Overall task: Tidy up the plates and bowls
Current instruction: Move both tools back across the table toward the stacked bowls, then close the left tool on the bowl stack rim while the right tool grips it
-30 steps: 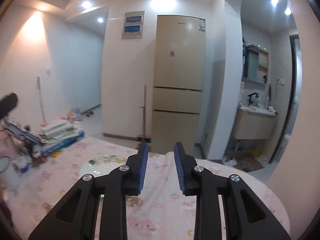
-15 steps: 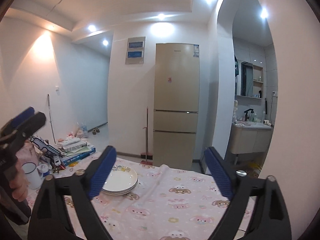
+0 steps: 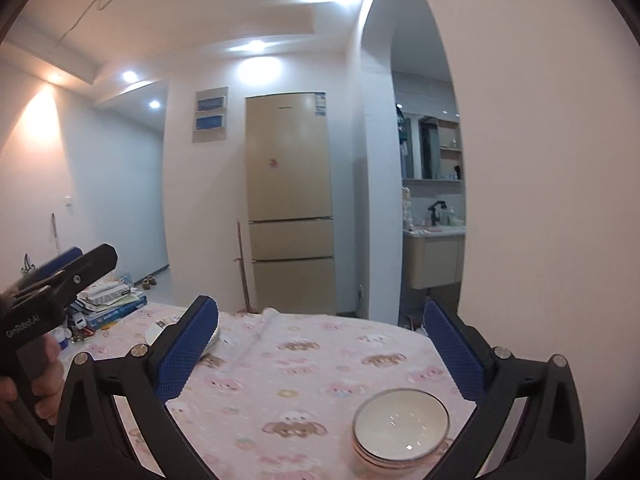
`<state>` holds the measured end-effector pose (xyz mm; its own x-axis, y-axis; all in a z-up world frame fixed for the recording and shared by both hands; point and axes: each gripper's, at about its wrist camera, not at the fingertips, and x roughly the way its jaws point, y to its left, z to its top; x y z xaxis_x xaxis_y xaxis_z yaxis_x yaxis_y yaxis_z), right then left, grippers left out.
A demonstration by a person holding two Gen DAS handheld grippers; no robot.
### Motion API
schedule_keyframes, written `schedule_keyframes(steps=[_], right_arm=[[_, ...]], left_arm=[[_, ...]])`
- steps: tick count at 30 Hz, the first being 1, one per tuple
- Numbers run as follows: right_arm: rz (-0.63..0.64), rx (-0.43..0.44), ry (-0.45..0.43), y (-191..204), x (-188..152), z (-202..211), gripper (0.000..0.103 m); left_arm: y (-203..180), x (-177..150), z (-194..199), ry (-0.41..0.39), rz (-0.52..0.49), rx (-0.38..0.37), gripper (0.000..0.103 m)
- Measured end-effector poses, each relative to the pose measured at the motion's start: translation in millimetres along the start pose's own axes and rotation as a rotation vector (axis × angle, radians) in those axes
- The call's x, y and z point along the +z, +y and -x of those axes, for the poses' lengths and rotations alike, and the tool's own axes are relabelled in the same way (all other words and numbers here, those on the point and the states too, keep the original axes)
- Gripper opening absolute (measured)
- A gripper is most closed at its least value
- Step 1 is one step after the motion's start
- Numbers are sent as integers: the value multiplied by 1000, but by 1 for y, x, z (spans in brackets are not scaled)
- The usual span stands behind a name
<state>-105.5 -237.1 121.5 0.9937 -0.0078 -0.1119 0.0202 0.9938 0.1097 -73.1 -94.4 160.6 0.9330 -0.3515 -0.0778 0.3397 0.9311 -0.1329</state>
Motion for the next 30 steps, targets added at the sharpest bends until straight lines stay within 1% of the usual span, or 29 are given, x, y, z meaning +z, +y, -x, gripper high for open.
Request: schedule_keyframes(steps=[3,5,8,10,11,12,14,15,18,20,23,26,28,30], right_arm=[[-32,-16,25,-25,-6,8,103],[-45,-32,34,-39,-8,13,103],[-103,-23,77,-65,-16,17,103],[-138,-44,116,-82,-23,12,103],[-147,-65,133,-89,-27,9,103],[-155,-88,149,-95,-31,6,102],[-176,-117,185,-107,-40,-2,100],[-190,-120,204,-113,-46,-5,98],[-234,-112,261,-127,-62,-20,94],[-254,-103,286,-135,-71,-28,94],[-286,-100,308,-147,-82,-35,94],[-311,-118,329,-157,-89,-40,94],[-317,-125,346,-164,-91,-43,94],[-322,-125,368,-169,-92,-46,92]], left_arm=[[-9,-19,-22,89,19,-30,103],[-16,-31,-35,132,27,-43,103],[-24,-46,-52,173,34,-69,103],[-32,-58,-64,204,36,-80,103],[-36,-64,-70,219,30,-97,103],[-42,-70,-75,230,15,-120,103],[-52,-81,-86,264,-26,-122,103],[-57,-88,-91,289,-42,-122,103],[-61,-101,-102,345,-39,-142,103],[-63,-105,-107,369,-32,-146,103],[-70,-109,-114,374,-38,-134,103],[-78,-114,-120,392,-55,-135,103],[-86,-116,-123,414,-89,-176,103],[-95,-115,-130,464,-149,-232,103]])
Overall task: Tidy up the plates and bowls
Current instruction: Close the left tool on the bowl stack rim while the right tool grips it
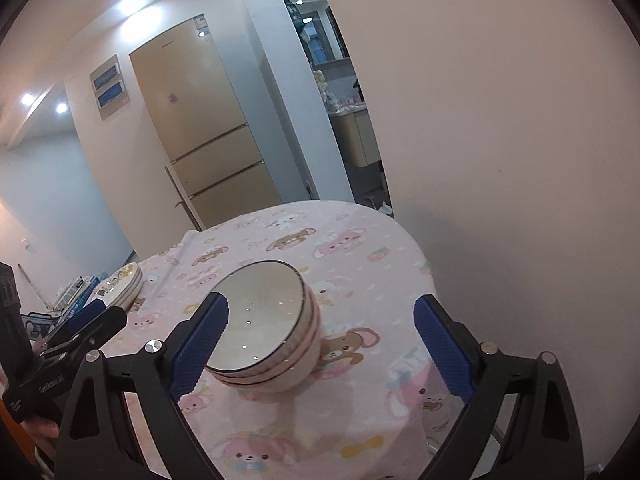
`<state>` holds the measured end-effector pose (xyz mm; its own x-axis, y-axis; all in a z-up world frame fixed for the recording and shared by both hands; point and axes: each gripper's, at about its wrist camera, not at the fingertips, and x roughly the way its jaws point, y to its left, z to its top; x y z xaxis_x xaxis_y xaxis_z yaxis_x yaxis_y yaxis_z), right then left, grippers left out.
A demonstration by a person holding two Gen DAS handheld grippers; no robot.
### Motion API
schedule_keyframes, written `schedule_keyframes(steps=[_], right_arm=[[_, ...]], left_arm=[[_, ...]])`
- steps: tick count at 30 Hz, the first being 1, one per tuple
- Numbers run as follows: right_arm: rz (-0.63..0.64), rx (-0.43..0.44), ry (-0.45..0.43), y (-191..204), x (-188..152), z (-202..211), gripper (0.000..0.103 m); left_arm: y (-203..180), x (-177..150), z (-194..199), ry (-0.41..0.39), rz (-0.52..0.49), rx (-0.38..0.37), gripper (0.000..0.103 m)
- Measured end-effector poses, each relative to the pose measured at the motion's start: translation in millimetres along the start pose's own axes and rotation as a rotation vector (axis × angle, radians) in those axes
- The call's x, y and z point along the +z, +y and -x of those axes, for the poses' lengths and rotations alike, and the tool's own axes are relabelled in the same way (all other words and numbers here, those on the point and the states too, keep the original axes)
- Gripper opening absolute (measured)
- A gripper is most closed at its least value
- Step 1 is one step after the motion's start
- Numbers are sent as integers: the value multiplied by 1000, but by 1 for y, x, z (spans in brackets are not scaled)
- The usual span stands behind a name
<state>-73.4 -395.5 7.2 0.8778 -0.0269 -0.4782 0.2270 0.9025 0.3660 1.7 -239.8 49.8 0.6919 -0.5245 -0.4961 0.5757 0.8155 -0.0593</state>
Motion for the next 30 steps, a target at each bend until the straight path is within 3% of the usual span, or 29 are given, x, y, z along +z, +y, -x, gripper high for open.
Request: schedule_keyframes(steps=[3,8,10,13,15,17,20,26,30], right_arm=[[-7,59,102,-8,1,-11,84],[-150,225,200,-22,5,-34,80],[-190,235,233,-24,6,-47,78],[-262,242,282,-27,2,-65,72],[-307,271,305,-27,-3,-73,70],[-321,260,295,-24,-6,-78,69],[-359,239,277,-24,-14,-83,69],[-480,260,267,-27,-25,-90,68],[-505,214,262,-25,-32,-96,67]], left_arm=[[5,14,-7,56,-16,-49,103],[19,35,-50,247,98,-158,102],[19,36,-69,290,117,-173,88],[21,27,-100,361,175,-171,76],[24,19,-115,407,247,-224,72],[26,12,-123,404,306,-277,71],[24,6,-124,346,323,-236,68],[23,-2,-129,360,394,-279,68],[25,-10,-139,372,449,-276,68]])
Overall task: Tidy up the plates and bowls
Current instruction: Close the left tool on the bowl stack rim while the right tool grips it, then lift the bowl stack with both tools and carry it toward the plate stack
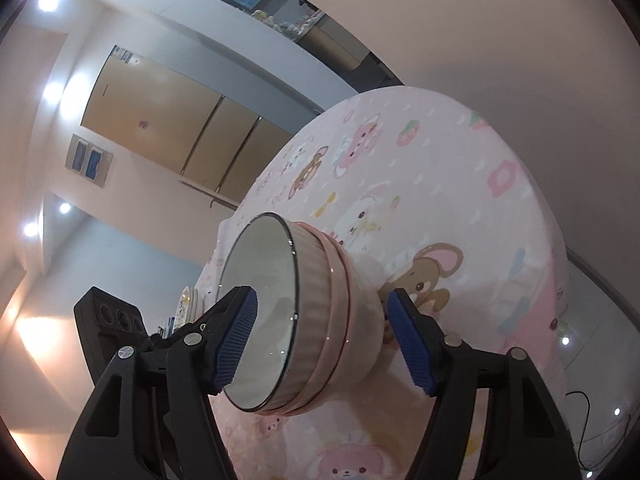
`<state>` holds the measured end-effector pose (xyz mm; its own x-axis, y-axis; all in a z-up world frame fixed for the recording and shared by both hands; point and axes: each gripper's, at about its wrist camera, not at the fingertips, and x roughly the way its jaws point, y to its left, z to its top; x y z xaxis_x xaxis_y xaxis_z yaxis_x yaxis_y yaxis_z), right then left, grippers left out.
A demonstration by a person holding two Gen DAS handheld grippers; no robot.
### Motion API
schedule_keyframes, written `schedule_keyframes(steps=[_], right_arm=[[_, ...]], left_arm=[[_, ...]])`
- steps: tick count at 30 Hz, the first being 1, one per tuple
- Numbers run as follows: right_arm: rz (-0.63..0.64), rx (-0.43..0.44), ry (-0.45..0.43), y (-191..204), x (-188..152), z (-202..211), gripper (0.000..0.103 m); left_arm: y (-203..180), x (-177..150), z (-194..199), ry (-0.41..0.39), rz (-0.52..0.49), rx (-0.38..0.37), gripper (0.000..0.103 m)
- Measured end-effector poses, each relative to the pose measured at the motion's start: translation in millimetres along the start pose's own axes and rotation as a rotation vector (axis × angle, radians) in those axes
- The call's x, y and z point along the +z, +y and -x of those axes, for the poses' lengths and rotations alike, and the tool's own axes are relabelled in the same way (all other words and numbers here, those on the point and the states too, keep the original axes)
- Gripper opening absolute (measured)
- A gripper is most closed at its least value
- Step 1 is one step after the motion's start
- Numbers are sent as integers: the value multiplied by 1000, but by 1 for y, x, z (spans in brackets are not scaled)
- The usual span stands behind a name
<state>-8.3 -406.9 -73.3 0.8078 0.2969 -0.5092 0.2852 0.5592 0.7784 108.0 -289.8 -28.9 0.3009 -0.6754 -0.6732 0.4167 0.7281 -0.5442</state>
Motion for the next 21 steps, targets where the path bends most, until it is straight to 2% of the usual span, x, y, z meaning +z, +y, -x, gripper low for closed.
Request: schedule_keyframes(steps=[2,4,7,11,14,17,21], right_arm=[[-2,-14,-23,0,-4,-1,67],[-28,-13,-20,-2,-4,-6,53],[-61,-34,2,-7,-3,-18,48],[-92,-39,9,-10,-1,-27,48],[-95,-55,11,-8,-1,-30,49],[-145,-36,13,-15,-4,-31,51],[-169,-30,14,-20,-5,-33,48]], left_arm=[[4,-1,-6,10,7,9,68],[8,-1,-10,6,14,43,68],[7,-3,-13,41,20,20,58],[-2,-6,-19,80,-16,37,47],[-2,-5,-27,102,4,18,48],[2,-3,-29,112,38,1,49],[14,-2,-36,173,126,-72,53]])
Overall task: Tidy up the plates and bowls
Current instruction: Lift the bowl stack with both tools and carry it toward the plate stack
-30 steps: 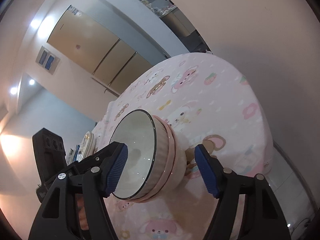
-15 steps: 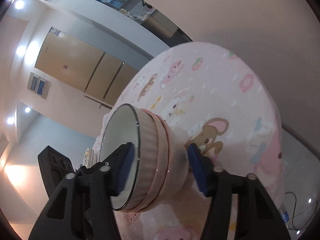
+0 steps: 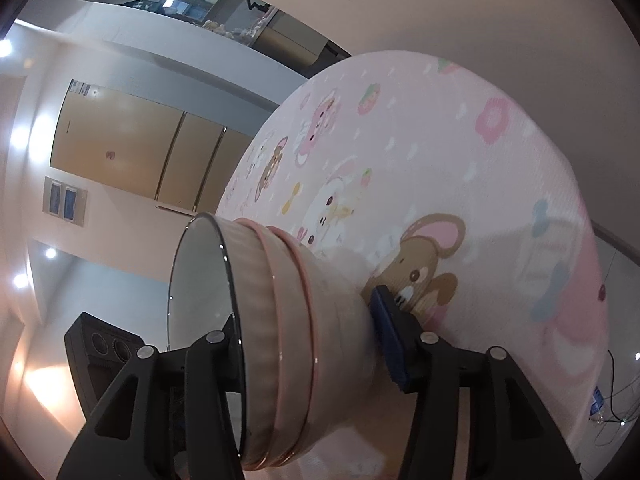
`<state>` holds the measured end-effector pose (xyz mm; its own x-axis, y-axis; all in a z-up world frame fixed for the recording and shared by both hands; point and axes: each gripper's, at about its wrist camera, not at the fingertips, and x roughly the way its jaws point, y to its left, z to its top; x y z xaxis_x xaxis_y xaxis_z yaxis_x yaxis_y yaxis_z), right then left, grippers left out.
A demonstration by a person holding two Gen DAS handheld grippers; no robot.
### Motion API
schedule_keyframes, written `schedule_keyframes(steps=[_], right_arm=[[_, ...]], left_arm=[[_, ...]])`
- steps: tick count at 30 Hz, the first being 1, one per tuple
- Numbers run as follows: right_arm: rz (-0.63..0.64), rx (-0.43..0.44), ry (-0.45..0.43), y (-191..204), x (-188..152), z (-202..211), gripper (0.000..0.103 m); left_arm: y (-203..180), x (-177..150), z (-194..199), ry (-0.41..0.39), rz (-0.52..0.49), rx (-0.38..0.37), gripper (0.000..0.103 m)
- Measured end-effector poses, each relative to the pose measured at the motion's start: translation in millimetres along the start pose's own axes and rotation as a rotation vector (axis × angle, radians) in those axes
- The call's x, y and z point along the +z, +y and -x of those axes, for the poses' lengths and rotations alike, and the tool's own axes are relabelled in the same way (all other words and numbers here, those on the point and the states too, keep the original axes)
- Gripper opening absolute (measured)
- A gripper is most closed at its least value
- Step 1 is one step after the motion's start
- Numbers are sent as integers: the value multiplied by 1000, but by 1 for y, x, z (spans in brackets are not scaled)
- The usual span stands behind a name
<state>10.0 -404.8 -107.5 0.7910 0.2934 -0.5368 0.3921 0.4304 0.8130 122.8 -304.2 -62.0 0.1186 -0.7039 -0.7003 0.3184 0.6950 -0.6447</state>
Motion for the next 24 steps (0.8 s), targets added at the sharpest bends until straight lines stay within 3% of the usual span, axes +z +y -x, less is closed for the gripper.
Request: schedule_keyframes(steps=[11,24], right_arm=[[-1,0,33,0,-3,0,44],[55,43,51,47,-16,0,44]], left_arm=[[-4,-5,10,13,36,73,52],[3,-7,79,-75,37,106,52]])
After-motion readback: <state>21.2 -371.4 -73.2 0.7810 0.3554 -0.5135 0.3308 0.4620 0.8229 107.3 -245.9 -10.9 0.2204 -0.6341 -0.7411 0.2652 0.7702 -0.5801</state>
